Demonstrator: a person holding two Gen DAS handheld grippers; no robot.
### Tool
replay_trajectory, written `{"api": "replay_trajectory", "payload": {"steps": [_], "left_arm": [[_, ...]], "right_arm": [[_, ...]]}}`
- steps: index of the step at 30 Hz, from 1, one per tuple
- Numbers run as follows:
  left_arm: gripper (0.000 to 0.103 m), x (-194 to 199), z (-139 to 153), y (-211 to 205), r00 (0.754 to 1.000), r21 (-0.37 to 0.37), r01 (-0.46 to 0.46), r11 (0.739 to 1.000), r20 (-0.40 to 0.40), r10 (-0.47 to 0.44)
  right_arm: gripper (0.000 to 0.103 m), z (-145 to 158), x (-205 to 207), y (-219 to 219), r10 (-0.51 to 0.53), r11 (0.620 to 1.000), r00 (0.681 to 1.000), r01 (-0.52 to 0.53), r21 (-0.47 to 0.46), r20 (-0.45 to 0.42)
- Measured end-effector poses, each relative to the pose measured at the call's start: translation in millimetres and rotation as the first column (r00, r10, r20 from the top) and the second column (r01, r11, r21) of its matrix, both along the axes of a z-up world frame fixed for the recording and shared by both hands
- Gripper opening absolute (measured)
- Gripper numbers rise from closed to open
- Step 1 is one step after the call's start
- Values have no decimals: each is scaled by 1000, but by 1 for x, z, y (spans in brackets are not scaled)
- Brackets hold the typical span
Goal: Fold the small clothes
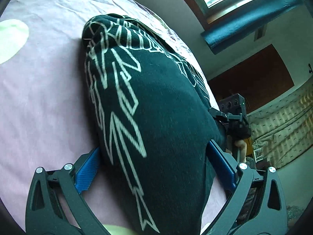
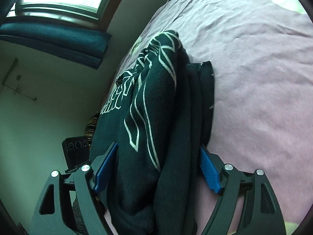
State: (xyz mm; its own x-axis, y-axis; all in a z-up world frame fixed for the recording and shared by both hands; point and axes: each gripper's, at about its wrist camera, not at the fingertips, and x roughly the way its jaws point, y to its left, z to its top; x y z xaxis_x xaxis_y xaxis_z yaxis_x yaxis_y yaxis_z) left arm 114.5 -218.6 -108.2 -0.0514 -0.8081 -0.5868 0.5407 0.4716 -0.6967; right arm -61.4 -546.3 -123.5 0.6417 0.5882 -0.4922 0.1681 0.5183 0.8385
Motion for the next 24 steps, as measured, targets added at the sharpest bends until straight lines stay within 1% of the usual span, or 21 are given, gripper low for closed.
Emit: {"api": "replay_trajectory", "payload": {"steps": [3,5,6,8,9,10,12,13,15,17,19,20,21,22,23,24], "left_arm": [[101,4,-2,3,999,-13,14,1000,-40,-15],[101,6,2,10,996,-46,-31,998,-81,27],[101,5,4,15,996,-55,-44,997,-85,40],[101,6,4,25,997,-81,-46,996,-69,41],[101,9,2,27,997,-82,-47,996,-67,42],[101,15,-2,28,995,-69,-66,995,-82,60],[101,24,-6,25,989,-81,-93,992,-122,83],[101,27,-4,20,989,-87,-87,992,-124,75],[101,29,-3,9,992,-72,-73,995,-106,65],[101,26,-3,-8,995,-26,-63,998,-72,61],[101,25,-5,-15,995,-8,-81,997,-55,80],[101,24,-5,-15,995,-9,-86,996,-53,85],[98,24,-5,-14,995,-8,-88,996,-49,87],[94,23,-3,-17,996,5,-86,996,-34,87],[92,20,-2,-16,996,17,-85,996,-24,85],[90,19,-2,-15,996,24,-85,996,-17,85]], "right_arm": [[80,-2,8,1,22,1000,1000,-22,20,7],[79,-2,7,0,32,999,999,-33,30,16],[79,-2,6,-1,32,999,999,-33,35,21],[79,-4,5,-2,34,998,999,-35,46,36],[79,-4,5,-2,35,998,999,-37,42,37],[79,-5,5,-2,36,999,999,-38,38,37],[79,-4,6,-2,35,999,999,-36,31,37],[79,-4,5,-1,37,999,999,-38,27,34],[79,-5,5,-2,33,999,999,-34,30,33],[79,-3,6,0,30,999,999,-30,32,28],[78,-6,7,-1,22,999,1000,-23,38,19],[74,-6,8,0,25,999,999,-26,33,23],[70,-6,10,2,26,999,999,-27,20,19],[59,-6,10,3,23,1000,1000,-23,-5,4],[54,-6,10,4,21,1000,1000,-22,-15,-3],[52,-7,7,4,19,1000,1000,-19,-7,-1]]}}
